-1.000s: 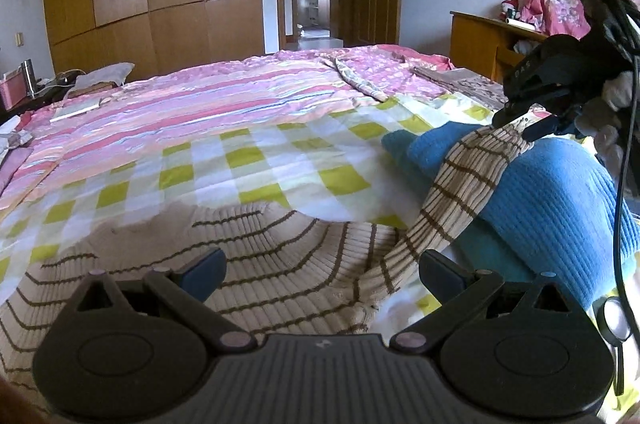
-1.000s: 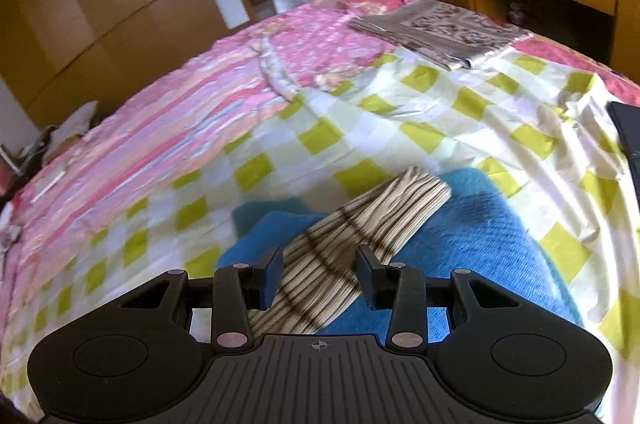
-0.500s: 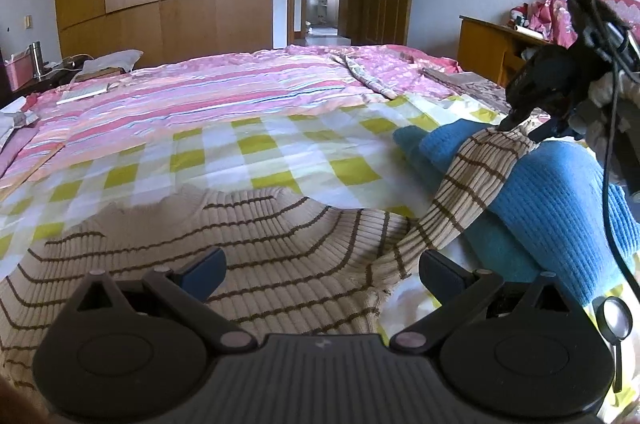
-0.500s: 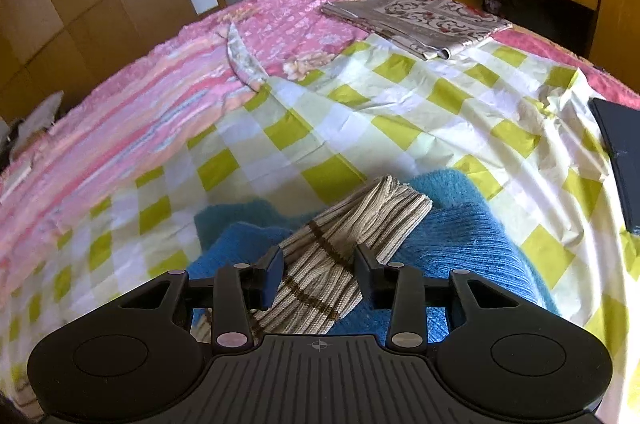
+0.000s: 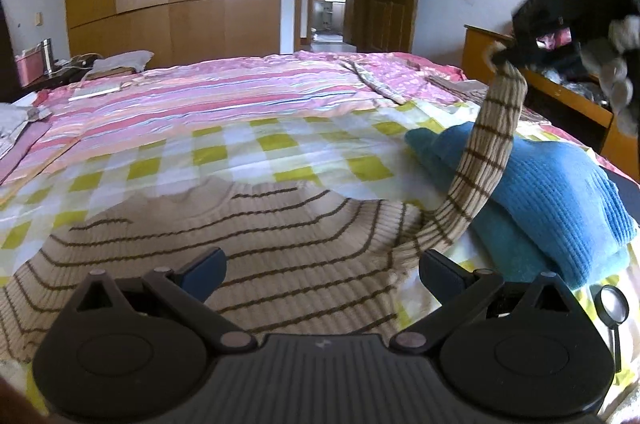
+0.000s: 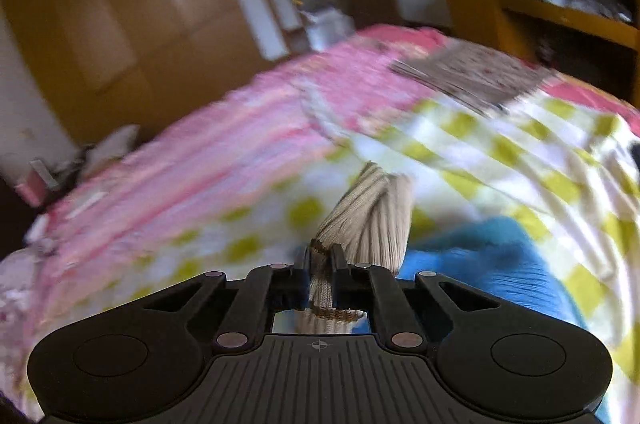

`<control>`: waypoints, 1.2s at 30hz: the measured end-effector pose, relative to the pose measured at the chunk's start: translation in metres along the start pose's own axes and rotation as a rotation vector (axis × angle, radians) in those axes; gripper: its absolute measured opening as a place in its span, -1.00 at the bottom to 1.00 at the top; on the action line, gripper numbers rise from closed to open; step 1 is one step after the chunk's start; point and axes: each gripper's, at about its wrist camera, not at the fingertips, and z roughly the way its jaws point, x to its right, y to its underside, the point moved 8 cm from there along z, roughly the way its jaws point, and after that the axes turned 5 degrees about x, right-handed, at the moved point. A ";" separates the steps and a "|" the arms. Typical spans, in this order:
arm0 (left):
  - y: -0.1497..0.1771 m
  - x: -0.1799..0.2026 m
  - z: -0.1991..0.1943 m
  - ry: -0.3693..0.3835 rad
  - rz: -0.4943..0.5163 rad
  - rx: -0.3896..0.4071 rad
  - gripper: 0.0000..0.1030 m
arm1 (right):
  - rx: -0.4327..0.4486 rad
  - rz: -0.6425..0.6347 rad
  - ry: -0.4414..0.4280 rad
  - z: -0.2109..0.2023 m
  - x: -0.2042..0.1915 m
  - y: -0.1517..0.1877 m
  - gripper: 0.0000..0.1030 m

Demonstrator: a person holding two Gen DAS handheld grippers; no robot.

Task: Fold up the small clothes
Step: 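Lift the sleeve with the right gripper and lay it across the sweater body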

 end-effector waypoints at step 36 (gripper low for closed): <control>0.099 -0.204 -0.045 -0.200 -0.247 -0.064 1.00 | -0.441 -0.520 -0.637 0.022 -0.323 0.280 -0.72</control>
